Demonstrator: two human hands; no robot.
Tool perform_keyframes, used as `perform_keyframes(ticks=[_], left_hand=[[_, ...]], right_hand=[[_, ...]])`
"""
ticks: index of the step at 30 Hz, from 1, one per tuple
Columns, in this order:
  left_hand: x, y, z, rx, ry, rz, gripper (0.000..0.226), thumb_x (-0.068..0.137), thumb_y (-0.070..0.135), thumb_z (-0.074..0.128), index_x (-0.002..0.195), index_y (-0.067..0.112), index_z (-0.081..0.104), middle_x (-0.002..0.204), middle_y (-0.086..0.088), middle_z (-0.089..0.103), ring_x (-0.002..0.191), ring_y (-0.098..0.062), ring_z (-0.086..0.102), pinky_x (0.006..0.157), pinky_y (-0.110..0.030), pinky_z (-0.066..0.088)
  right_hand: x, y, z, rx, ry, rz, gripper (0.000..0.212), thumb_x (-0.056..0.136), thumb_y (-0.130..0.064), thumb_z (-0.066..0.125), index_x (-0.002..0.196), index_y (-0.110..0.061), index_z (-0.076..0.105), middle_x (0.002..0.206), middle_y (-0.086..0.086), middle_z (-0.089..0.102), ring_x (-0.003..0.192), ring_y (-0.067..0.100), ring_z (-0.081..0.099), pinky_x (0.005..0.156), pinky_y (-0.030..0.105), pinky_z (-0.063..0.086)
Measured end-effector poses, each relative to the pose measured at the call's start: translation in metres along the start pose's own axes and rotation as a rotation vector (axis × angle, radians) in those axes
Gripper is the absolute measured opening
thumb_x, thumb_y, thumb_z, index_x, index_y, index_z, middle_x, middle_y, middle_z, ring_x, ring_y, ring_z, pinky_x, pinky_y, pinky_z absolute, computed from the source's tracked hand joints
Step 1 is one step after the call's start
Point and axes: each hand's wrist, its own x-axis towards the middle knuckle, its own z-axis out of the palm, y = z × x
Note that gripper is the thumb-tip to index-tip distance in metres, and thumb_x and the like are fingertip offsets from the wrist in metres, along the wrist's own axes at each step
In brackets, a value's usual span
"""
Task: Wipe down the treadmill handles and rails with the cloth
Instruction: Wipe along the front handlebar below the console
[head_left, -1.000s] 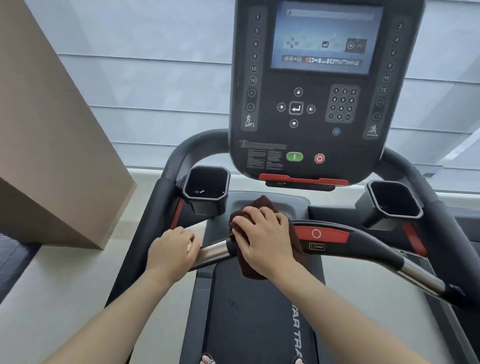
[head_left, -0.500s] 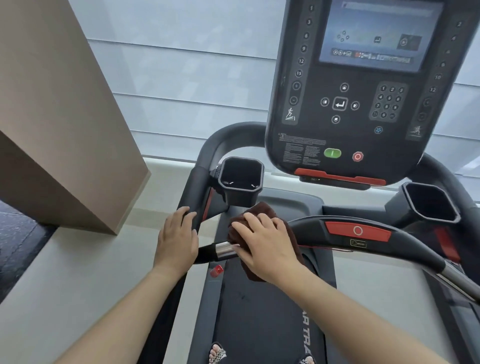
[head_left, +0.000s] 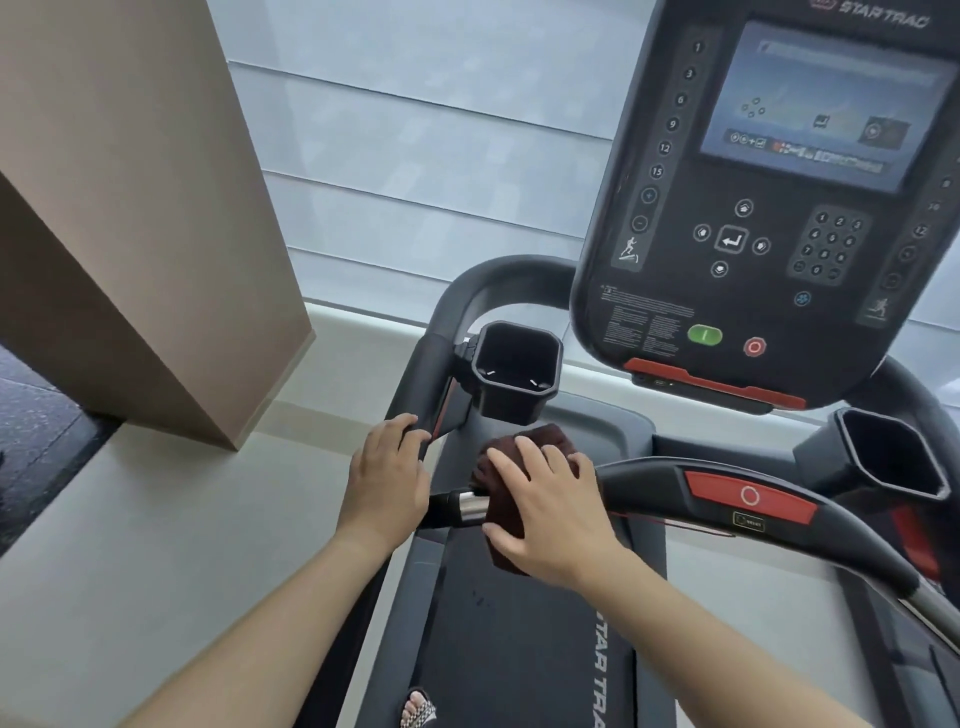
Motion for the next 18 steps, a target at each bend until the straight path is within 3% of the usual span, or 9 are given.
perform_keyframes(ticks=[3,7,13,18], left_hand=[[0.001,0.002,-0.001,-0.011,-0.004,-0.001,0.034,0.079,0.009,0.056,0.113,0.015,0.055,0.133,-0.005,0.046,0.123,-0.026,0.041,0.098,-0.043,0.039],[0.001,0.002,-0.002,-0.013,-0.001,-0.001,0.035,0.08,0.007,0.054,0.114,0.014,0.055,0.134,-0.005,0.047,0.124,-0.025,0.041,0.099,-0.042,0.04],[-0.001,0.001,-0.002,-0.033,0.004,-0.002,0.036,0.079,0.003,0.053,0.114,0.013,0.056,0.133,-0.006,0.049,0.123,-0.026,0.043,0.097,-0.042,0.042],[-0.001,0.001,-0.002,-0.026,0.006,0.005,0.036,0.078,0.004,0.054,0.113,0.013,0.055,0.132,-0.007,0.049,0.121,-0.026,0.044,0.096,-0.043,0.042]], right_hand=[[0.011,0.002,-0.001,0.006,-0.024,0.007,0.082,0.072,-0.059,0.054,0.138,-0.018,0.027,0.136,0.001,0.044,0.114,0.026,0.047,0.095,0.043,0.033],[0.025,-0.017,0.001,0.039,-0.039,-0.004,0.065,0.073,-0.059,0.058,0.122,-0.02,0.041,0.123,0.0,0.052,0.108,0.027,0.05,0.088,0.042,0.034],[0.005,-0.008,0.012,-0.003,0.046,-0.09,0.064,0.075,-0.056,0.058,0.127,-0.024,0.04,0.137,0.001,0.044,0.118,0.027,0.045,0.095,0.043,0.034],[0.009,-0.006,0.007,-0.018,0.048,0.052,0.061,0.073,-0.063,0.052,0.122,-0.027,0.043,0.132,0.01,0.047,0.121,0.033,0.042,0.097,0.048,0.031]])
